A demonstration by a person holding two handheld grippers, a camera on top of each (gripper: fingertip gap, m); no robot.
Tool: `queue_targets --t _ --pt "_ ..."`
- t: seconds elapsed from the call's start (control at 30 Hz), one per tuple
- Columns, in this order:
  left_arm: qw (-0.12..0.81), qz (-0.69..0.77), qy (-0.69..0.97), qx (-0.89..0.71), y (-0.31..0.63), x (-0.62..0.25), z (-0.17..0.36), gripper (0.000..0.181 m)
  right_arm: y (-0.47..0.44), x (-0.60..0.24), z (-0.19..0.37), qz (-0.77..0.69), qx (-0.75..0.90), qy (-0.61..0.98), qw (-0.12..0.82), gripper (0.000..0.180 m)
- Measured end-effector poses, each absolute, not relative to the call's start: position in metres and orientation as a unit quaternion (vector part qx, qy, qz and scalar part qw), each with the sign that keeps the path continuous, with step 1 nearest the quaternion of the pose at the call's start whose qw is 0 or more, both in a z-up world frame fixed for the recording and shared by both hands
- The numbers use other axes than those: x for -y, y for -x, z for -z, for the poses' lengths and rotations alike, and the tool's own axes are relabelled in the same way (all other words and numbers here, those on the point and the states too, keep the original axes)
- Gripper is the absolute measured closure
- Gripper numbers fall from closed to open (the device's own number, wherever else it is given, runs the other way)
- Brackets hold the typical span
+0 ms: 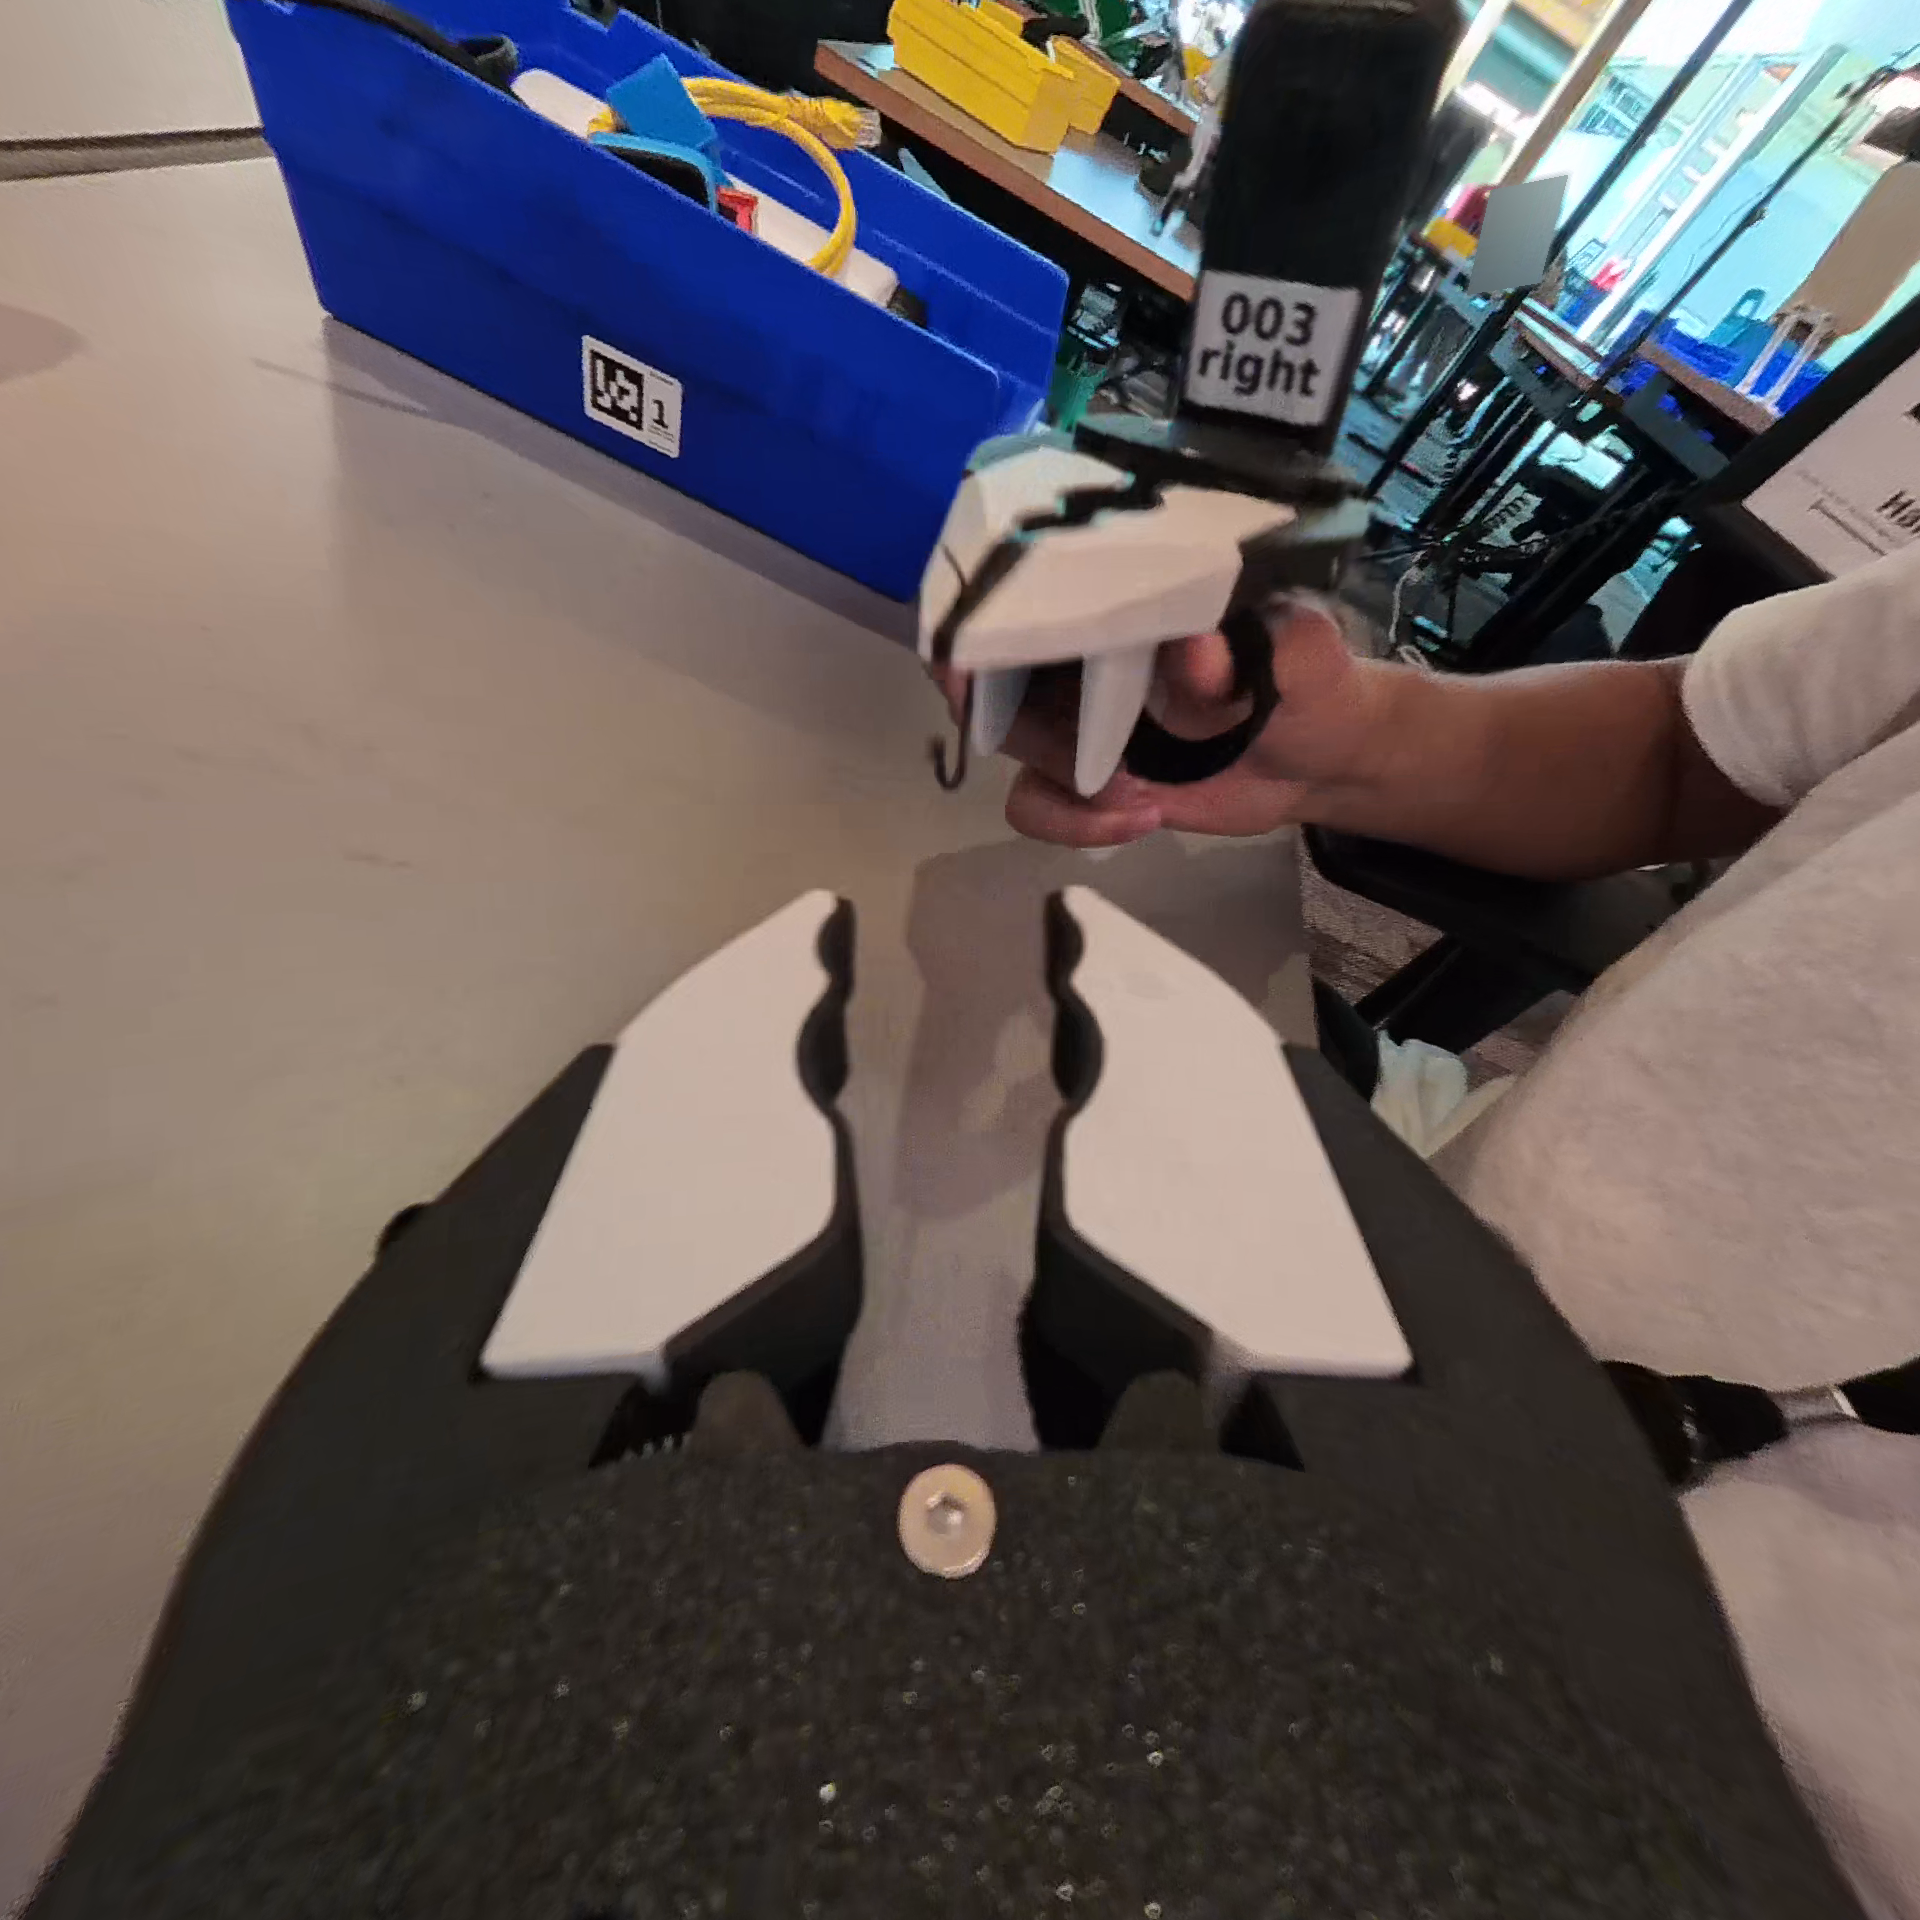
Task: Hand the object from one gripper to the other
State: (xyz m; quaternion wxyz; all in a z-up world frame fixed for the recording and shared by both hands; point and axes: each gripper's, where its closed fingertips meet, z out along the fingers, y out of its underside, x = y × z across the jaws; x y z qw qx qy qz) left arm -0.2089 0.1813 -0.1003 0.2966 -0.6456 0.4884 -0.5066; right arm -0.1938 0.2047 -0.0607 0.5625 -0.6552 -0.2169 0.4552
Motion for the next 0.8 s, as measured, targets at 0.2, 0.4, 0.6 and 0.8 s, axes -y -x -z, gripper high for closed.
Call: queue_targets --t 0.2,0.4,0.6,0.8 --pt "0.371 0.496 0.640 -0.454 0.196 -0.186 0.096 0.143 0.186 -0.217 0.040 -0.674 -0.050 0.545 0.496 0.180" --pt "0.377 0.575 0.634 -0.354 0.202 -0.192 0.074 0.157 0.210 -0.205 0.041 -0.653 -0.049 0.544 0.524 0.180" --pt "0.374 0.604 0.618 -0.336 0.207 -0.191 0.062 0.181 0.213 -0.206 0.048 -0.656 -0.054 0.552 0.513 0.180" --pt "0.358 0.606 0.624 -0.340 0.205 -0.189 0.068 0.171 0.203 -0.210 0.043 -0.647 -0.061 0.541 0.535 0.180"
